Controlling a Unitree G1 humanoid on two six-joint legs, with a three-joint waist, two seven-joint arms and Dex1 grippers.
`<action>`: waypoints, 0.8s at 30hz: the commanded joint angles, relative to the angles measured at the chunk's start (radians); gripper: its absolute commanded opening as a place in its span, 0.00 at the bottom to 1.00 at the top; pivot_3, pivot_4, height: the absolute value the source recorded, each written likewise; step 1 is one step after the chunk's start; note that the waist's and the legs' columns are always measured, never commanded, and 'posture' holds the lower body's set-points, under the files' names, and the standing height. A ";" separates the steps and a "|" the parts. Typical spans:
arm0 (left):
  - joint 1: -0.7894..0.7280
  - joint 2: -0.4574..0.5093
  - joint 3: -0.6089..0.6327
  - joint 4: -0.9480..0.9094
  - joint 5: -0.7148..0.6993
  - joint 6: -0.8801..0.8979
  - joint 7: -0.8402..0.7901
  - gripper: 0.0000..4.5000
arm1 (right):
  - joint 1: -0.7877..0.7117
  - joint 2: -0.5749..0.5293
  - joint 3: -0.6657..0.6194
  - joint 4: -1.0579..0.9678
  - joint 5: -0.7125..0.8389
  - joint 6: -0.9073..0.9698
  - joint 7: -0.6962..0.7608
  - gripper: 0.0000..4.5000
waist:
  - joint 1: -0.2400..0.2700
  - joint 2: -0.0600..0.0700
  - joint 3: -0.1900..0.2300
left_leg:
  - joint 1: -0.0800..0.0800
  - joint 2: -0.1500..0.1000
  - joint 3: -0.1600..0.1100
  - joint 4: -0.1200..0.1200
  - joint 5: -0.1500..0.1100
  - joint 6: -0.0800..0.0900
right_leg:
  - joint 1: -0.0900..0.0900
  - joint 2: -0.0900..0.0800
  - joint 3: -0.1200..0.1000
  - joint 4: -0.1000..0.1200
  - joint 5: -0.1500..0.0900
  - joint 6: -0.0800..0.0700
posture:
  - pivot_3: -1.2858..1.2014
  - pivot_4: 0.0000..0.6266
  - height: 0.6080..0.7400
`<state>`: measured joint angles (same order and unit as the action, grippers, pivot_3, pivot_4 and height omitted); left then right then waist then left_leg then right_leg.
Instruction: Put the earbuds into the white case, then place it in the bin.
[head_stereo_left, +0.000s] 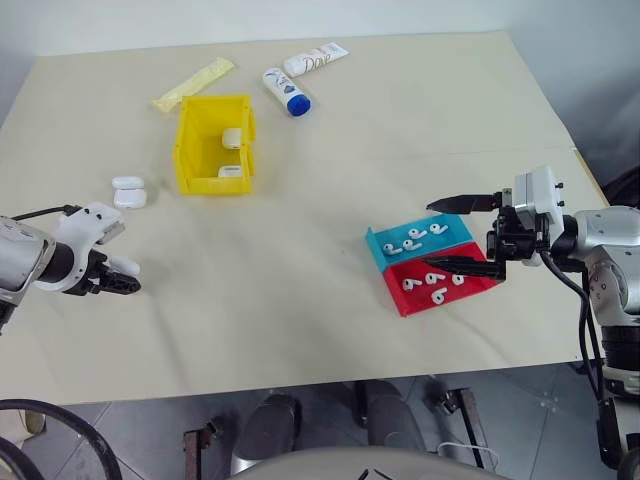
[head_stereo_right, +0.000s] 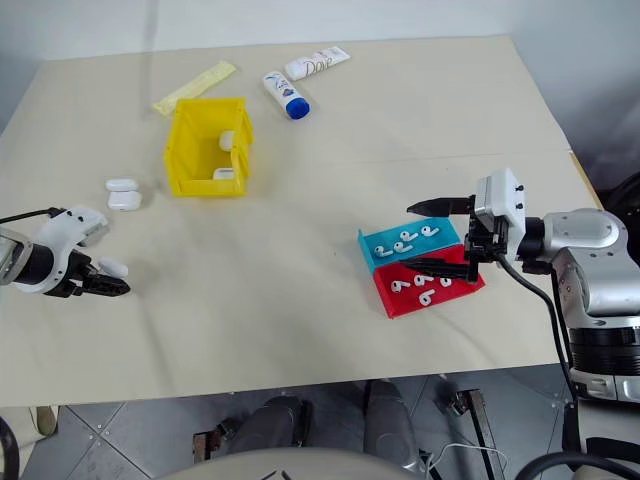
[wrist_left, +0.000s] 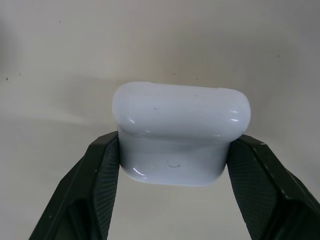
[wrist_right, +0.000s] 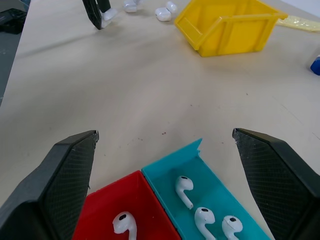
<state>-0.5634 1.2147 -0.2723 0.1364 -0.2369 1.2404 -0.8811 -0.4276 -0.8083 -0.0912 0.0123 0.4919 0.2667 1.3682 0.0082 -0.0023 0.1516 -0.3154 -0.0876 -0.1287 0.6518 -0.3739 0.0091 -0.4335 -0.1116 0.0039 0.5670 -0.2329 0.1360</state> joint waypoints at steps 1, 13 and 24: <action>0.038 -0.044 0.108 -0.063 -0.025 -0.049 0.026 0.62 | -0.022 -0.026 -0.041 -0.013 0.016 0.000 -0.008 1.00 | 0.000 0.000 0.000 | 0.000 0.000 0.000 0.000 0.000 0.000 | 0.000 0.000 0.000 0.000 0.000 0.000 | 0.52 0.24 1.00; 0.208 -0.521 0.469 -0.338 -0.223 -0.727 0.005 0.62 | 0.047 -0.043 -0.095 -0.072 0.022 0.032 -0.093 1.00 | 0.021 -0.002 -0.001 | -0.004 -0.001 -0.001 0.010 -0.001 0.002 | 0.003 -0.002 -0.001 -0.002 0.002 0.003 | 0.52 0.24 1.00; 0.191 -0.897 0.391 -0.099 -0.265 -1.260 -0.225 0.62 | 0.337 -0.041 -0.265 -0.312 0.044 0.235 -0.370 1.00 | 0.025 -0.002 -0.002 | -0.004 -0.002 0.000 0.013 -0.002 0.003 | 0.005 -0.002 -0.001 -0.002 0.003 0.005 | 0.52 0.24 1.00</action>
<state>-0.3756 0.3289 0.1333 0.0401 -0.4985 0.0404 -1.0790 -0.1094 -0.8325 -0.3023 -0.2486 0.5287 0.4901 1.0287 0.0328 -0.0043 0.1496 -0.3190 -0.0893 -0.1284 0.6649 -0.3760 0.0122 -0.4287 -0.1138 0.0028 0.5644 -0.2302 0.1407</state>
